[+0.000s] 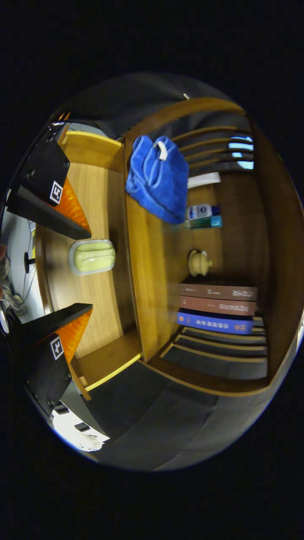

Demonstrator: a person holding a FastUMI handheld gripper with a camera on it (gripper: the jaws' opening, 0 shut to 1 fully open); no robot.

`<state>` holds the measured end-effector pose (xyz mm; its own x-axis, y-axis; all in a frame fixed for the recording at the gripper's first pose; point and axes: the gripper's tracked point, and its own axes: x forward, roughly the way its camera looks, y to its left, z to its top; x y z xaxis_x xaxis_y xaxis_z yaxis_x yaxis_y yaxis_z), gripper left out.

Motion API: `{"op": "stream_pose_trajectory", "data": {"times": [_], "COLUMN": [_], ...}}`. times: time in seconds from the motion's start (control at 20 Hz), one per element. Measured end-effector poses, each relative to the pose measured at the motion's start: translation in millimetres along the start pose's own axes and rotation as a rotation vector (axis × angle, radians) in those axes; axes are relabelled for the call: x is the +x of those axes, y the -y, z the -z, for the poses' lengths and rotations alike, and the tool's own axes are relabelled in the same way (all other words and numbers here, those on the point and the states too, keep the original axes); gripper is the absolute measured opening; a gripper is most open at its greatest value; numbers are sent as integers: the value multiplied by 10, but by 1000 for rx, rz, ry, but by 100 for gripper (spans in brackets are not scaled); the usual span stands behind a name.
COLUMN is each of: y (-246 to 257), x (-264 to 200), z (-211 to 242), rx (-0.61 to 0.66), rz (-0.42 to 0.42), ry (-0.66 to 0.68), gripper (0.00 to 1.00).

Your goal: Pull open the drawer, take out the items inside it, and place them on the countertop above the cabinet.

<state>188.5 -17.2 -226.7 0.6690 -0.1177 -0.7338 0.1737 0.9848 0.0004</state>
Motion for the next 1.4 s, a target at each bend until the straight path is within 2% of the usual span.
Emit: {"op": "stream_pose_trajectory", "data": {"times": [0.2,0.35,0.45,0.55,0.7,0.8,0.85,1.05,1.2,1.4], "y": [-196,-249,-384,-392,-364,-387,-405,-385,-359,-242], "x": [566,835,936,978,1061,1011,993,788,496,98], "z": [112,207,257,301,430,418,378,337,323,153], "rx": [-9,-26,29,43,-31,-20,-20,-38,18,16], "rz": [-73,-83,-132,-135,-130,-142,-151,-133,-137,-96], "ry": [-119,-173,-195,-206,-249,-245,-245,-244,-254,-232], "gripper": [95,90,72,71,28,31,20,20,20,20]}}
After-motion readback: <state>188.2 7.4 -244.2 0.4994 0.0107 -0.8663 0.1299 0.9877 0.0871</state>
